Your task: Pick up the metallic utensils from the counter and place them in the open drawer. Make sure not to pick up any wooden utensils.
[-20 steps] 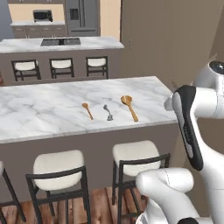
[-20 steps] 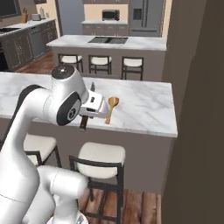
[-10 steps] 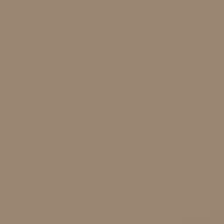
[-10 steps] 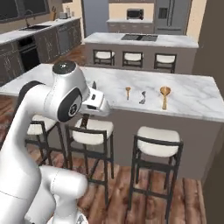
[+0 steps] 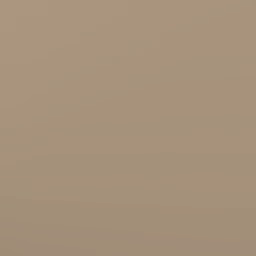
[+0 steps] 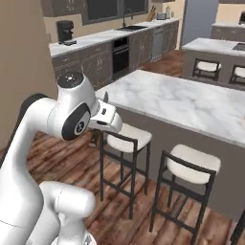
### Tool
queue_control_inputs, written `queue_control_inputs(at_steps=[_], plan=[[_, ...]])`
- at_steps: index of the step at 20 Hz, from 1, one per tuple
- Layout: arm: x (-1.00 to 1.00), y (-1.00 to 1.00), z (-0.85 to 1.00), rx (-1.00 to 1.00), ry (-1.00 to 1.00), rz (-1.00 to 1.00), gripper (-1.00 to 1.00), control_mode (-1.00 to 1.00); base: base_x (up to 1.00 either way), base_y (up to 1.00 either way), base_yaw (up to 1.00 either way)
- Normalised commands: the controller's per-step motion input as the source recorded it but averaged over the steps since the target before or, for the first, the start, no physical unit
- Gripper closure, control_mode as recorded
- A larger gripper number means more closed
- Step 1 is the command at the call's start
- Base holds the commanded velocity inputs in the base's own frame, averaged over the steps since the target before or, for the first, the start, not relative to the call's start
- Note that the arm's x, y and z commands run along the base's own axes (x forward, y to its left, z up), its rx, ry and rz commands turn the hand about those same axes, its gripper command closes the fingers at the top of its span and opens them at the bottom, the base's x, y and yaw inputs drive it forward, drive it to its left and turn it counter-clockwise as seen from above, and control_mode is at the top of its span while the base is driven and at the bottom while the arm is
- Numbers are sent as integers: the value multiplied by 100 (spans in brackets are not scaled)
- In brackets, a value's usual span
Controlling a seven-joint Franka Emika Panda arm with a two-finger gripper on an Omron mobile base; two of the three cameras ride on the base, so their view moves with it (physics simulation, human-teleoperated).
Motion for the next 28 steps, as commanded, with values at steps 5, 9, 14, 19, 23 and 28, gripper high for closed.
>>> queue_control_inputs(at_steps=[5, 9, 14, 19, 23, 28], plan=[[0, 0, 0, 0, 0, 0, 100, 100, 41, 32, 77], [0, 0, 0, 0, 0, 0, 100, 100, 43, 0, 66], [0, 0, 0, 0, 0, 0, 100, 100, 61, 11, 42], [0, 0, 0, 0, 0, 0, 100, 100, 92, 50, 19], [0, 0, 0, 0, 0, 0, 100, 100, 100, 18, 11], [0, 0, 0, 0, 0, 0, 100, 100, 90, 1, -28]])
